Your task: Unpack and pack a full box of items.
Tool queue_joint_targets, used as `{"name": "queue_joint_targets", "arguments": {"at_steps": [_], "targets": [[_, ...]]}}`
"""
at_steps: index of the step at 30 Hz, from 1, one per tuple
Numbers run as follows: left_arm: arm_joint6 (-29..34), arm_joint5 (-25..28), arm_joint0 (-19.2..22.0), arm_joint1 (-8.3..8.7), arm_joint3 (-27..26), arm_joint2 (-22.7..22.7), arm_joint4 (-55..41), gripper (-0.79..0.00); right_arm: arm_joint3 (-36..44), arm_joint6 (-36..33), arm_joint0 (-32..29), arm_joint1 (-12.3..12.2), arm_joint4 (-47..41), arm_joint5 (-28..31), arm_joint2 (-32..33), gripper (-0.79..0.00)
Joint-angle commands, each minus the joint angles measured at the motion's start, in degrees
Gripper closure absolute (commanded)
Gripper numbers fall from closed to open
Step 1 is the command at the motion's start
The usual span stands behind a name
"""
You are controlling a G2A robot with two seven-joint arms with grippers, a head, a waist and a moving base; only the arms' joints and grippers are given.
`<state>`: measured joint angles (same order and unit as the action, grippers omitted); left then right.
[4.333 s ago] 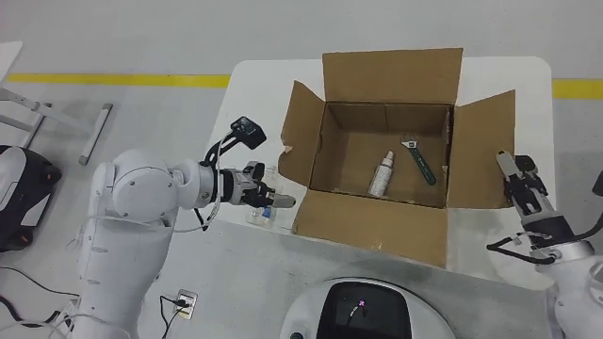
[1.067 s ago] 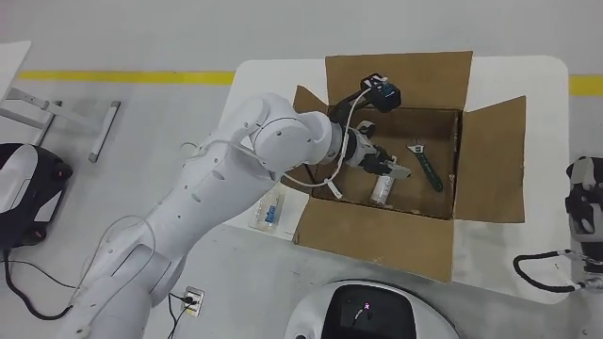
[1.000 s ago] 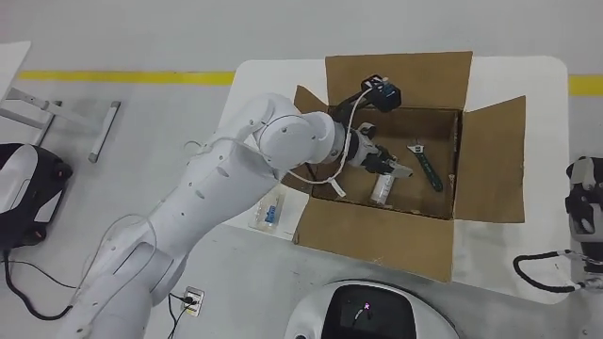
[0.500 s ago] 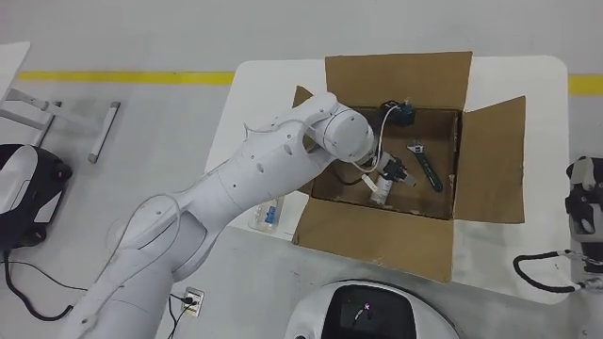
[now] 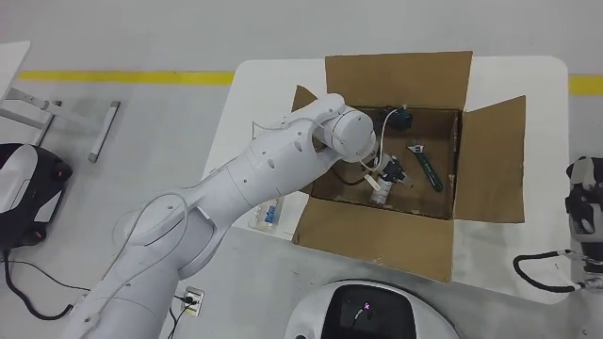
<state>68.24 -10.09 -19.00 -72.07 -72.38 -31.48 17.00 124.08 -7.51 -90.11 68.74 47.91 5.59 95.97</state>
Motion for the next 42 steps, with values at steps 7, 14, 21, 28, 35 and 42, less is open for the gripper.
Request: {"name": "queue_joint_targets", "arguments": {"at_steps": [7, 14, 21, 28, 35, 42], "targets": [[-3.2, 1.2, -2.9, 0.16, -0.1, -1.2, -1.0, -0.785, 0.0, 0.0, 0.0, 0.0, 0.0, 0.0, 0.0, 0.000], [-7.6, -0.4, -5.7, -0.54, -1.7, 0.4, 2.7, -0.785, 0.0, 0.0, 0.0, 0.0, 0.0, 0.0, 0.0, 0.000], [-9.6, -3.8, -5.9, -2.45, -0.3, 3.4, 7.3, -0.785, 0.0, 0.0, 0.0, 0.0, 0.0, 0.0, 0.0, 0.000], [-9.5, -5.7, -5.1, -3.61, 2.2, 3.9, 10.3, -0.628, 0.0, 0.0, 0.0, 0.0, 0.0, 0.0, 0.0, 0.000], [-9.3, -5.7, -5.4, -4.57, 3.7, 3.8, 11.4, -0.363, 0.0, 0.0, 0.0, 0.0, 0.0, 0.0, 0.0, 0.000], [-9.8, -5.6, -5.5, -5.83, 5.8, 4.0, 12.3, -0.323, 0.0, 0.0, 0.0, 0.0, 0.0, 0.0, 0.0, 0.000]]}}
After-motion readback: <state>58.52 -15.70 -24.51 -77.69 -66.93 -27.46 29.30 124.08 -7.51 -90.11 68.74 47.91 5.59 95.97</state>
